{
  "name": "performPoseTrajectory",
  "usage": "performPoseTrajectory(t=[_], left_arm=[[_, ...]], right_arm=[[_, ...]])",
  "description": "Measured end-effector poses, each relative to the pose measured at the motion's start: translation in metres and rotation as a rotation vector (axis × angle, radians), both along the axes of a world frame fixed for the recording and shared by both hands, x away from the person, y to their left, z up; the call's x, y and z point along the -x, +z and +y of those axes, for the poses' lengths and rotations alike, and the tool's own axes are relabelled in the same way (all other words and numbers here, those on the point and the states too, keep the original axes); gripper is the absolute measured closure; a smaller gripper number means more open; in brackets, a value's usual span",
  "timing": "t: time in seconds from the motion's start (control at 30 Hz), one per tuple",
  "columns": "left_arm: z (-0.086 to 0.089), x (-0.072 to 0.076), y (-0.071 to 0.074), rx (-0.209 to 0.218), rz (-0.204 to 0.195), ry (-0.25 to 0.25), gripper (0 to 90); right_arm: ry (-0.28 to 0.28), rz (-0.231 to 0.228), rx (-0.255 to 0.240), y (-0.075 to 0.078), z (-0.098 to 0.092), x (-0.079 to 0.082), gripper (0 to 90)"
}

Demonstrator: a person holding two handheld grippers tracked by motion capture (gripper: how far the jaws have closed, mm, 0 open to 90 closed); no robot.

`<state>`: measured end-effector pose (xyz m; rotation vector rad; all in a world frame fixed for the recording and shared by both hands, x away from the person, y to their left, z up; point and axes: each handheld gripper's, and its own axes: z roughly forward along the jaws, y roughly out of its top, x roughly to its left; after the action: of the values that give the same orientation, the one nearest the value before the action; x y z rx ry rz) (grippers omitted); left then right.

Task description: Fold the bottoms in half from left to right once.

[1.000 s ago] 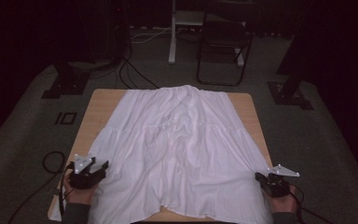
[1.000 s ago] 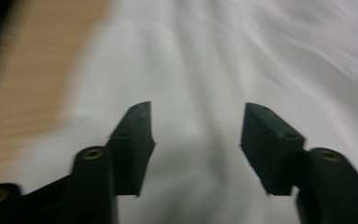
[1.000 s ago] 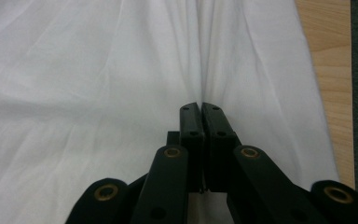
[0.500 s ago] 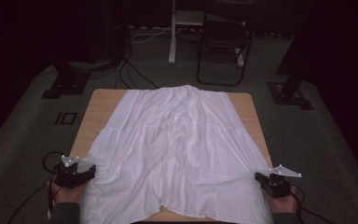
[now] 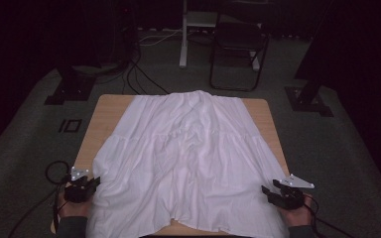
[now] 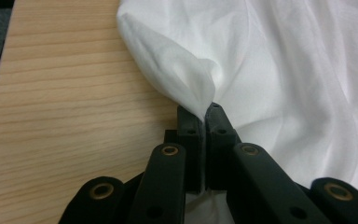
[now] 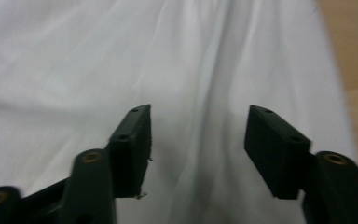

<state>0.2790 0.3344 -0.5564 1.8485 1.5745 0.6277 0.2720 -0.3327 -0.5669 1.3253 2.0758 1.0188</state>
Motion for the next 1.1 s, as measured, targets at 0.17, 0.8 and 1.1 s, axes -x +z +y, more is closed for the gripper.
performPoseTrajectory(t=[0.17,0.8,1.1], left_arm=[[0.029,0.005,0.008,0.021,-0.042,0.061,88.0],[0.121,-0.009,0.043,-0.184,-0.106,0.405,88.4],[0.047,0.010,0.088,-0.054,-0.292,0.130,88.2]], right_arm=[[-0.061,-0.064,-0.031,0.011,-0.014,-0.001,37.2],[-0.091,-0.018,-0.008,0.003,-0.024,-0.004,36.6],[-0.074,-0.010,0.015,0.002,-0.017,-0.004,36.0]])
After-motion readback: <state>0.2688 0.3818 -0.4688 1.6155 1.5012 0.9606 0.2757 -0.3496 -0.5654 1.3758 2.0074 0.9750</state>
